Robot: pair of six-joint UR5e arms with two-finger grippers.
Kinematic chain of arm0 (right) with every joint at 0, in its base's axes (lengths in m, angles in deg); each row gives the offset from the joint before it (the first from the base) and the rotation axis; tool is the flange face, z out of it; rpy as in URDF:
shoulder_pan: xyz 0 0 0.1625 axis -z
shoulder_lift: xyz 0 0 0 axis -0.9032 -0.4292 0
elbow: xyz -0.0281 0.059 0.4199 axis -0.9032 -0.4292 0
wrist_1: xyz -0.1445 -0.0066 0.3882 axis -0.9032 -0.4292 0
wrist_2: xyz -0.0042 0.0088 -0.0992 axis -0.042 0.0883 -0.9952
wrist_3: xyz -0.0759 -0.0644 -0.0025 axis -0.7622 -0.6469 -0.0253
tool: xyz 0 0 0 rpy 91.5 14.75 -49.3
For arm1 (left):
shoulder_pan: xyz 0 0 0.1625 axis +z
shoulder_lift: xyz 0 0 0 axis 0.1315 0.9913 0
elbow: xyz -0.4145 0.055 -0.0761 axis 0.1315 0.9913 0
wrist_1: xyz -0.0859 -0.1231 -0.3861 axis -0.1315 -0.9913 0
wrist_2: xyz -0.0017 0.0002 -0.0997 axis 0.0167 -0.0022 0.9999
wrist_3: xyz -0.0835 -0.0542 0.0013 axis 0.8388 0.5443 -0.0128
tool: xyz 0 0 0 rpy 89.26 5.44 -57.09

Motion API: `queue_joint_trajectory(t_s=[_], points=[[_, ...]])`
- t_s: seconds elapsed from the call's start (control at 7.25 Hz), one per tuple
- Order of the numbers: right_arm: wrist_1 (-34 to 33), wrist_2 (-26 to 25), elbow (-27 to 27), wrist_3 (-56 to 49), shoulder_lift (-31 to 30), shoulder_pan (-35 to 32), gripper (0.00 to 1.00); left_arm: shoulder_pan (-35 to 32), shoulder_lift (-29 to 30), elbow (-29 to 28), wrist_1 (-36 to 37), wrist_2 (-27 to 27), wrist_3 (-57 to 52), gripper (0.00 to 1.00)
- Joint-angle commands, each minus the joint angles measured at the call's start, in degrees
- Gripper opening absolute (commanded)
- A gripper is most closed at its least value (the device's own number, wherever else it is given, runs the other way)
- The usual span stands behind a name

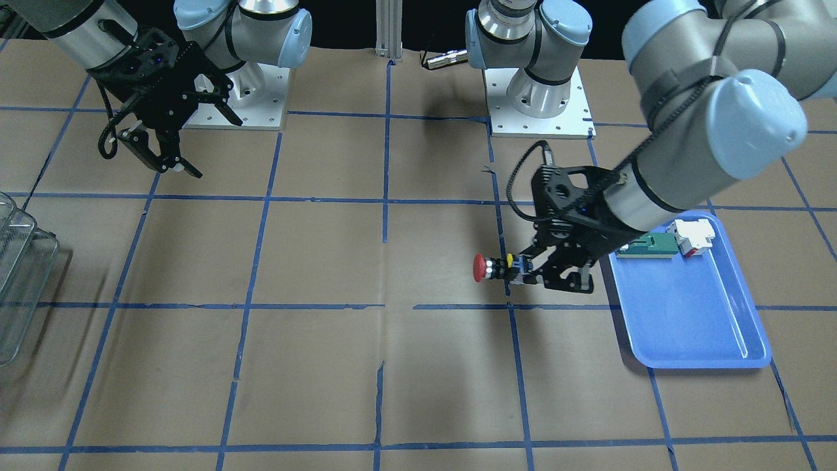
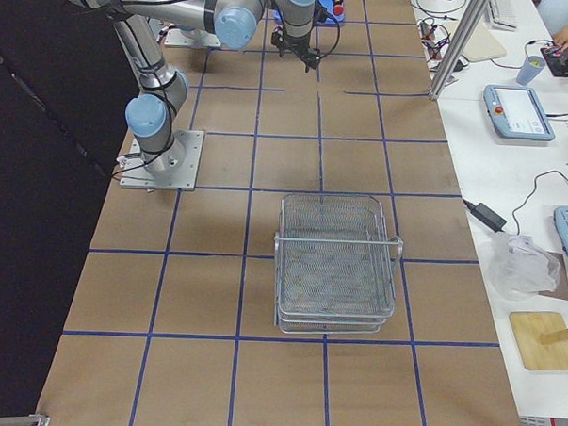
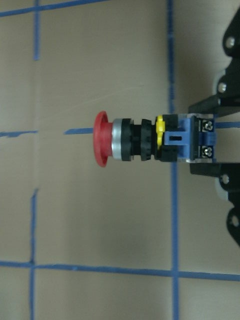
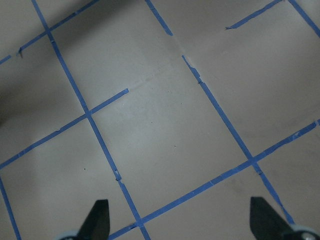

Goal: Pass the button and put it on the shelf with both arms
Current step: 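Carry the button to the table center with left gripper while right gripper approaches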

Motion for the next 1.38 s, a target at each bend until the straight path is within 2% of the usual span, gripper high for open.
queue_joint_trajectory(t_s=[0.0,0.14,0.41,0.55,0.83,1.1,1.24], points=[[0.0,3.9,-0.2,-4.3,0.0,4.0,1.00,-8.5,-1.6,-1.0,0.4,1.0,16.9,0.00],[0.4,4.2,-0.2,-4.4,0.0,6.0,1.00,-11.6,-2.6,-0.9,0.5,3.2,18.4,0.00],[0.2,4.6,-0.7,-11.4,0.4,6.8,1.00,-15.1,-3.3,-0.9,2.5,3.8,25.5,0.00],[1.3,9.0,-0.7,-11.7,0.3,6.8,1.00,-16.9,-3.2,-0.7,4.3,5.5,27.7,0.00],[4.8,11.9,-0.2,-10.5,-0.2,6.0,1.00,-18.8,-3.1,-0.1,6.1,5.8,31.2,0.00],[5.5,13.1,-0.2,-10.4,-0.8,6.0,1.00,-19.1,-3.3,0.0,6.1,5.7,31.3,0.00],[5.4,15.8,-0.5,-10.5,-0.6,6.0,1.00,-19.2,-3.4,0.0,6.1,5.7,31.3,0.00]])
